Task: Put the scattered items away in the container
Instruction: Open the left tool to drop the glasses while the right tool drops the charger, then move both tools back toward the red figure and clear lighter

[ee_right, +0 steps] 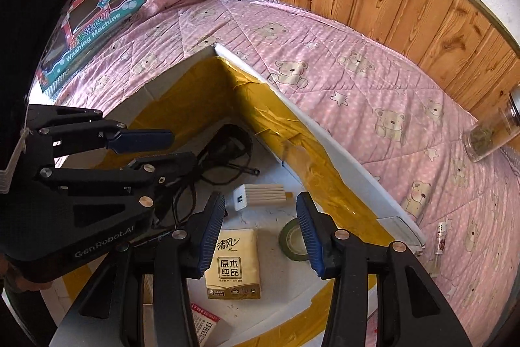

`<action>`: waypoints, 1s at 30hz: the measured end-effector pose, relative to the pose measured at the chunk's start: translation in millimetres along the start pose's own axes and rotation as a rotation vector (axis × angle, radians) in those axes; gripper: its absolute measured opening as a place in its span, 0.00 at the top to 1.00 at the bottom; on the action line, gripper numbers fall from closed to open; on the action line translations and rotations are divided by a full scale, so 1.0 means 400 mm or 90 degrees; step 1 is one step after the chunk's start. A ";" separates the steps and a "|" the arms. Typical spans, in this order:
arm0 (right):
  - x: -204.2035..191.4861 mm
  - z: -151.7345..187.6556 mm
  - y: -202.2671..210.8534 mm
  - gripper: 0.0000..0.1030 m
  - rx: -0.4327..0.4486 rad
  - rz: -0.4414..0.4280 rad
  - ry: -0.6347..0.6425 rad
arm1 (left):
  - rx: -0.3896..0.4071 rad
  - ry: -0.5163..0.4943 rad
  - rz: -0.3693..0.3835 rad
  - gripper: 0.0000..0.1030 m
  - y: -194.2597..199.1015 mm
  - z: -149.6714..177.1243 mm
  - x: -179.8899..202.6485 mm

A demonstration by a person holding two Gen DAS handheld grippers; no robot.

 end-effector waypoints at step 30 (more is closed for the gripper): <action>0.095 0.290 0.303 0.59 0.104 -0.125 -0.107 | 0.101 -0.003 -0.012 0.64 0.313 0.140 0.252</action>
Point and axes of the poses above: each gripper's, at about its wrist camera, not at the fingertips, and y roughly against the way its jaws point, x to its right, z to its underside, the point moved 2 cm from there along -y, roughly the way its jaws point, and after that the axes turned 14 degrees about -y, right-handed, at the moved point
